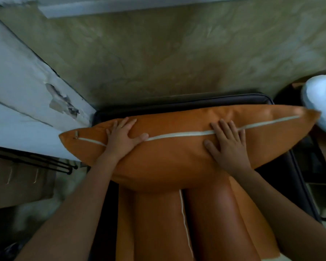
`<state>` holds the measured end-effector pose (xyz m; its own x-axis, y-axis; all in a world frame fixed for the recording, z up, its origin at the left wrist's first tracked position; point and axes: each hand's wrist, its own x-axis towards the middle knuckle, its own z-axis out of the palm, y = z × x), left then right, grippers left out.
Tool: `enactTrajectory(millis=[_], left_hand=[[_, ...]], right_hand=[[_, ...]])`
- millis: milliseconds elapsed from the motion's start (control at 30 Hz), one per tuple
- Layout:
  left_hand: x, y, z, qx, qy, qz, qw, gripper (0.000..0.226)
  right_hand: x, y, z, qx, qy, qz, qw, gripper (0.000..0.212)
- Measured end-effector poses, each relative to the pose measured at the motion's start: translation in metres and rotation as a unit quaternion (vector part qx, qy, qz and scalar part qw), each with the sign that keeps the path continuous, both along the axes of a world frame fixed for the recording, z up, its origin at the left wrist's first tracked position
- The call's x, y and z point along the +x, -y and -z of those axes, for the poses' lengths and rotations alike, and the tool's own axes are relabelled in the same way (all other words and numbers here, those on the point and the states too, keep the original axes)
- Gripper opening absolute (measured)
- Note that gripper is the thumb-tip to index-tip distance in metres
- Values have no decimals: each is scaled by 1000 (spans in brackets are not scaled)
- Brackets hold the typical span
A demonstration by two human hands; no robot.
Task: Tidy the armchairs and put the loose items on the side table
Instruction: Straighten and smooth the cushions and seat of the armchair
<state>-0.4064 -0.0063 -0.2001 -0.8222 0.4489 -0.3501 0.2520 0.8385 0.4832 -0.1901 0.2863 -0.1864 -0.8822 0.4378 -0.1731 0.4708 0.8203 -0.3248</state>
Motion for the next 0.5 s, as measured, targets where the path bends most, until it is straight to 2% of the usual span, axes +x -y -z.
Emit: enactTrajectory(millis=[200,333,433,500], left_hand=[[-69,-29,42,77,34,-37,996,82],[-84,-39,66,161,-99,-78,979,63],[-78,-45,53,181,-201,-61,961,45],[-62,-46,33,184,-238,-36,953,42]], right_hand=[[-57,-14,58,47,-45,28,998,65],[-89,-19,82,63,-69,42,995,62],[-95,-20,89,66,-68,44,994,61],[-91,-21,87,49,-66,46,996,63]])
